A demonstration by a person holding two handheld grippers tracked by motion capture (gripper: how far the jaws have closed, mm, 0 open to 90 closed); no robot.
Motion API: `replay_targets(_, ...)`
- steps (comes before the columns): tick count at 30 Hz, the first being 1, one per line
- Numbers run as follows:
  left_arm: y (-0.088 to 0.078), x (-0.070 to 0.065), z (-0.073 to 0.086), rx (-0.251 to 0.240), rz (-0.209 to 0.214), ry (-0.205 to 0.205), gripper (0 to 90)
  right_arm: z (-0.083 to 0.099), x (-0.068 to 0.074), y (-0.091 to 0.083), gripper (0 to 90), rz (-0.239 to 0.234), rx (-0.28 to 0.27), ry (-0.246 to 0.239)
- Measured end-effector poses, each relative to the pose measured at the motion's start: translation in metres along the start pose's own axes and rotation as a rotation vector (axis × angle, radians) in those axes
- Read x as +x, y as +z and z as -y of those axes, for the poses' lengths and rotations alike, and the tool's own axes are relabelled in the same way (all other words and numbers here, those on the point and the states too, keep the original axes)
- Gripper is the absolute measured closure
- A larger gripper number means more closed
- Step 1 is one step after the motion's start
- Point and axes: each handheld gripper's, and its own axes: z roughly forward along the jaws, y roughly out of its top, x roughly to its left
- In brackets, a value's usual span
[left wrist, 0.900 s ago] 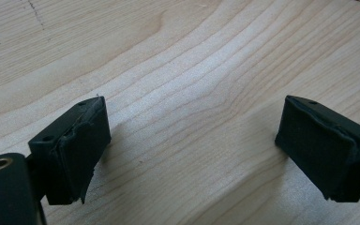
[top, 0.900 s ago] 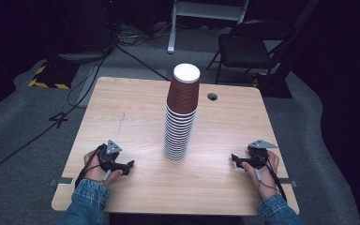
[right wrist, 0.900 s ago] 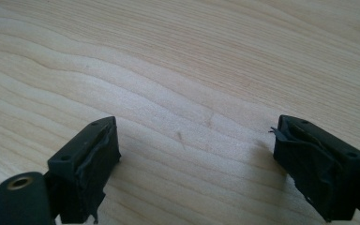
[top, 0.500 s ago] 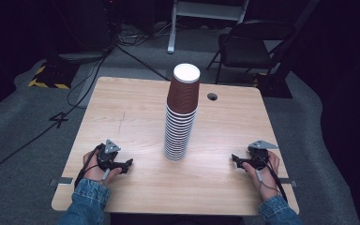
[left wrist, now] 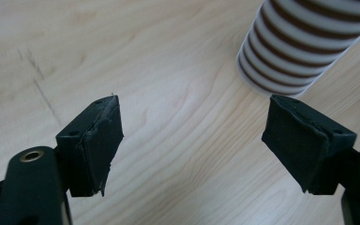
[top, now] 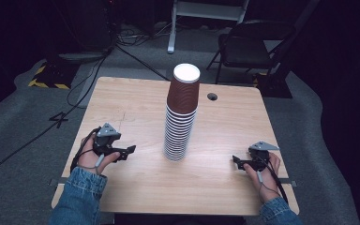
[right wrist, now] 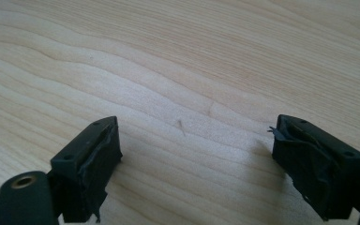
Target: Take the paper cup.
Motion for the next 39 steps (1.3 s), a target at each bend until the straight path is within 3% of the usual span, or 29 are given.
replay_targets(8,-0.018,-0.019,-0.034,-0.062,0.035,0.068,19.7,0.001,0.000,-0.001,15.7,-0.001,0.000,-0.001)
replay_targets(15,-0.031,-0.042,-0.062,-0.158,0.034,0.113,16.7,0.001,0.000,-0.001,15.7,-0.001,0.001,0.001)
replay_targets(18,-0.034,-0.051,-0.072,-0.213,0.084,0.117,15.8,0.001,0.000,-0.001,15.7,-0.001,0.001,0.001)
replay_targets(20,-0.035,-0.058,-0.078,-0.247,0.133,0.147,15.7,0.001,0.000,-0.001,15.7,0.000,0.000,0.001)
replay_targets(26,-0.033,-0.074,-0.095,-0.326,0.150,0.209,15.2,0.001,0.000,-0.002,15.8,-0.001,0.001,0.000)
replay_targets(30,-0.026,-0.079,-0.103,-0.333,0.145,0.212,15.3,0.002,0.001,-0.002,15.9,0.001,-0.001,0.002)
replay_targets(34,-0.020,-0.079,-0.107,-0.355,0.159,0.182,15.2,0.002,0.001,-0.002,15.9,0.001,-0.001,0.003)
replay_targets(36,-0.015,-0.080,-0.111,-0.361,0.171,0.140,15.2,0.002,0.001,-0.002,15.9,0.001,-0.001,0.002)
replay_targets(39,-0.010,-0.082,-0.115,-0.356,0.175,0.146,15.2,0.002,0.001,-0.002,15.9,0.001,-0.001,0.002)
